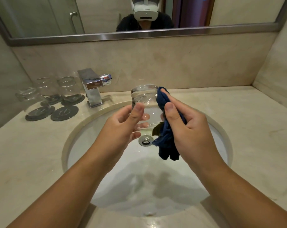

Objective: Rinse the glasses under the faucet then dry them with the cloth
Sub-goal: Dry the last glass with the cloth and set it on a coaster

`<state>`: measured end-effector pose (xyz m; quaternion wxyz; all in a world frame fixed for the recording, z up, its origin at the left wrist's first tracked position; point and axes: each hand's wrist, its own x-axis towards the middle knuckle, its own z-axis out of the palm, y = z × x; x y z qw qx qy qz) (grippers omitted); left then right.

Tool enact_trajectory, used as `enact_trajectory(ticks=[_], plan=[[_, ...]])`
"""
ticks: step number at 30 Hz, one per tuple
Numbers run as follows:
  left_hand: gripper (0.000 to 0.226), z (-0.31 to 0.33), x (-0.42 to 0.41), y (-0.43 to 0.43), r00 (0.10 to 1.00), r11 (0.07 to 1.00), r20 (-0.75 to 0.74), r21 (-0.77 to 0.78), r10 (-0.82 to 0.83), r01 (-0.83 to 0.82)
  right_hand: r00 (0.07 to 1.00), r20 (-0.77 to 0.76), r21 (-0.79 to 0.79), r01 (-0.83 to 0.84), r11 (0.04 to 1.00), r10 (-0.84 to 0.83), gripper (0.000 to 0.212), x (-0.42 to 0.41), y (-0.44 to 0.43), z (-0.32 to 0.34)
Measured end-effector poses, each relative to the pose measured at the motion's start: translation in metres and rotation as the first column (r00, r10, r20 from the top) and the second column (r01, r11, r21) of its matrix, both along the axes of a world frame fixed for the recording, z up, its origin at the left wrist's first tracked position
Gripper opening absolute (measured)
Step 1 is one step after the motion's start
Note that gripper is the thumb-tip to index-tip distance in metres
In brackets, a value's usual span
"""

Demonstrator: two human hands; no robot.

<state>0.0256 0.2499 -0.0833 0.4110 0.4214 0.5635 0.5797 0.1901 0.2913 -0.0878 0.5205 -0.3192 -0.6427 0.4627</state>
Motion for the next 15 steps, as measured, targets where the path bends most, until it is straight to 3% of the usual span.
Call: enact_trajectory(ticks=[4,12,15], plan=[[0.072,-0.0035,0.0042,0.0028,0.992,1.000,0.128,-0.015,0.022,-0.020,0.999,0.029,0.074,-0.025,0.997,0.023,0.035,0.0002,0.0006,-0.0019],[0.070,-0.0024,0.0021,0.0031,0.999,0.999,0.051,0.048,0.015,-0.018,0.995,0.075,0.194,-0.076,0.978,0.063,0.040,-0.0014,-0.0034,0.0013],[0.078,-0.0023,0.0032,0.0020,0.997,0.995,0.073,0.090,-0.036,0.029,0.998,0.000,0.156,-0.066,0.985,0.067,0.039,0.0015,-0.0046,0.0045]])
